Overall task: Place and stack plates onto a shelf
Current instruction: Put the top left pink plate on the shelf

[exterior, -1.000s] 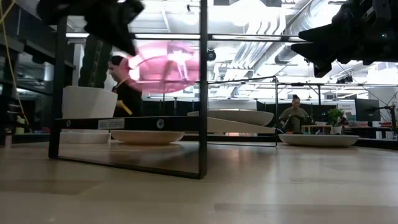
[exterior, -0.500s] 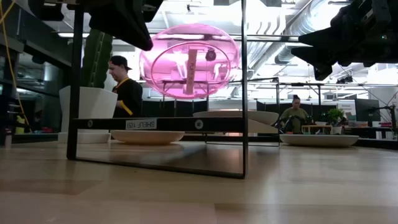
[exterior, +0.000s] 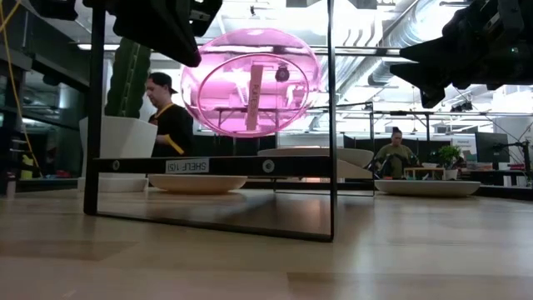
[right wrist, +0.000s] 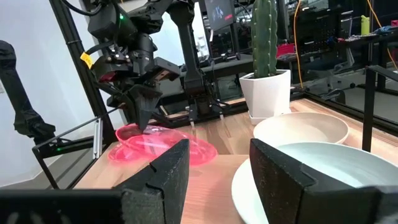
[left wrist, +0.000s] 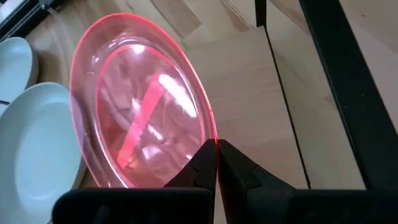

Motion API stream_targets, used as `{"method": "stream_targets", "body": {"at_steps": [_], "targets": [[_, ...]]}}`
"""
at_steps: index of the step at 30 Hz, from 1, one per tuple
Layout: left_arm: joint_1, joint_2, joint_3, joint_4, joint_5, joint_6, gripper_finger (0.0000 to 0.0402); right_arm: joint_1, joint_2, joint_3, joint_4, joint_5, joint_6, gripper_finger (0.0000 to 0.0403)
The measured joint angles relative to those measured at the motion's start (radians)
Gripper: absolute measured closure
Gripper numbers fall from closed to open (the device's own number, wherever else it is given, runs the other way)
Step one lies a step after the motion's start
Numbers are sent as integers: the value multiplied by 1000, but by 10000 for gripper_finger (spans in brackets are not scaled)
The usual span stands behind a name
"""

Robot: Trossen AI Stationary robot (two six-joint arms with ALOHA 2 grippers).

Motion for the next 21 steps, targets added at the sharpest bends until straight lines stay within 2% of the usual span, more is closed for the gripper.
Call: {"method": "stream_targets", "body": {"at_steps": [5,14,21], "targets": [[1,0,-1,-3,13,-50,401,0,0,0,0,0,0,245],[8,2,-2,-2,79,-51,400,0,0,0,0,0,0,245],[8,2,-2,-1,78,-52,377,0,0,0,0,0,0,245]]}}
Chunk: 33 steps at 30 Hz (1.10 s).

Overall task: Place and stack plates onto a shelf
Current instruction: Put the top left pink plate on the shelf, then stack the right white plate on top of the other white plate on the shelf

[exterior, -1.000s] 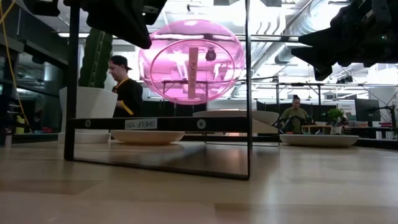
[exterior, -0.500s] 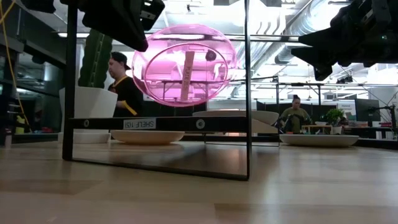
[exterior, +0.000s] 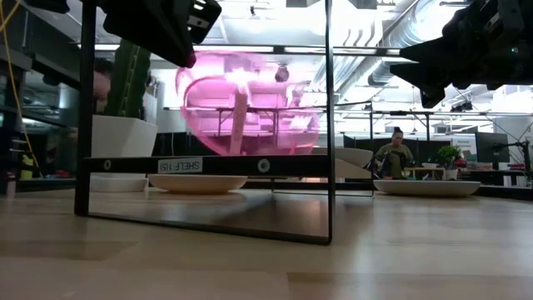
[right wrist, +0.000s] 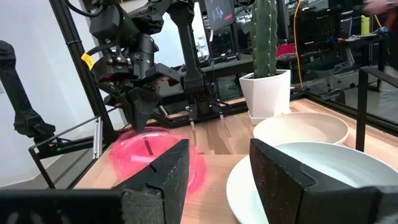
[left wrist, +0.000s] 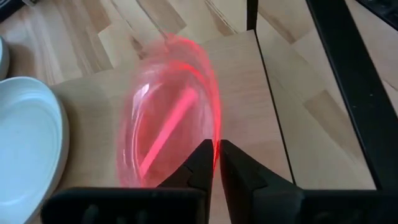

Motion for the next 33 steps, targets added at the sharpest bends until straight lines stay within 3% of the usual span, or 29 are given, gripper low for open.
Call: {"method": "stream_targets", "body": {"at_steps": [18,26,33], "targets": [[24,-9,49,-53,-14,-43,319,0,0,0,0,0,0,245],[24,-94,159,-148,-91,-72,324,0,0,0,3,0,-7,245],[22,-253,134,-166,-174,-215,339,0,0,0,-2,0,-7,245]]}}
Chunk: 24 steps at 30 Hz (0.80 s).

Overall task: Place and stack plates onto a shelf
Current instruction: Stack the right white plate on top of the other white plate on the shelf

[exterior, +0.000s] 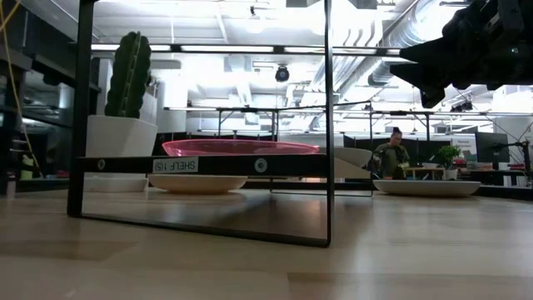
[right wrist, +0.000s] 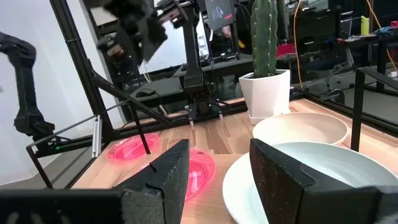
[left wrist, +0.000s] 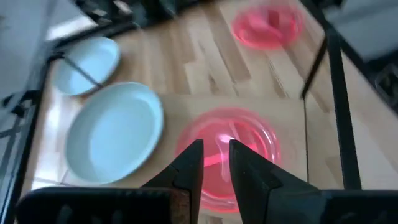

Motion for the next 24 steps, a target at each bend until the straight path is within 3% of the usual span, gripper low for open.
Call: {"method": "stream_targets", "body": {"at_steps": [5,11,17,24], "targets": [[-54,-182,-219,217,-90,-61,370,0,0,0,-8,0,4,245],[-110,-374,-602,718,-195,-60,400,0,0,0,-6,0,7,245],[-101,-396,-902,1259,-229,-8,400,0,0,0,3,7,7,245],[-68,-392,-1054,1505,-287,-25,401,0,0,0,8,7,0,245]]}}
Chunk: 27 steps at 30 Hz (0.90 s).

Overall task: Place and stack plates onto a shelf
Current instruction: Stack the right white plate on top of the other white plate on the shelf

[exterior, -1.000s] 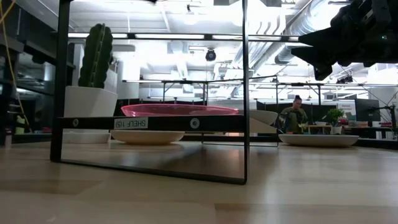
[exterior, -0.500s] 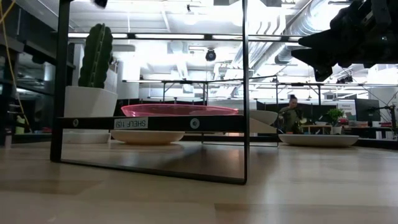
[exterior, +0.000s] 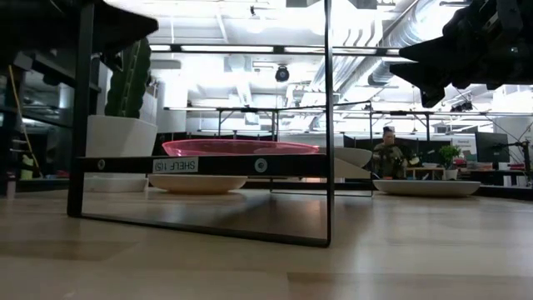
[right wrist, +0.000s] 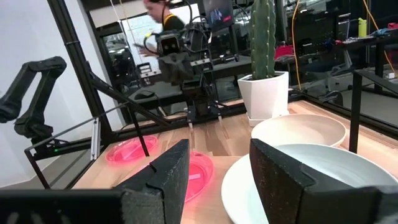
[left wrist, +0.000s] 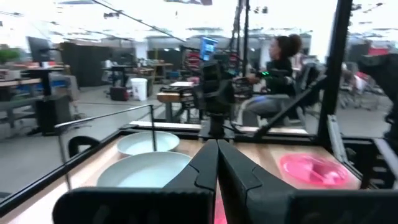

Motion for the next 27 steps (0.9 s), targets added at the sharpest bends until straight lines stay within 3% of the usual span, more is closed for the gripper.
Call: {"method": "stream_targets", "body": {"at_steps": [15,20,23,27], "targets": [[19,0,-4,-23,6,6,401,0,0,0,3,3,1,245],[19,0,-4,-24,6,6,401,13,0,35,-26,66,86,245],[19,0,-4,-24,6,7,401,54,5,127,-232,165,56,245],[19,0,-4,-24,6,7,401,105,59,316,-744,383,75,245]]}}
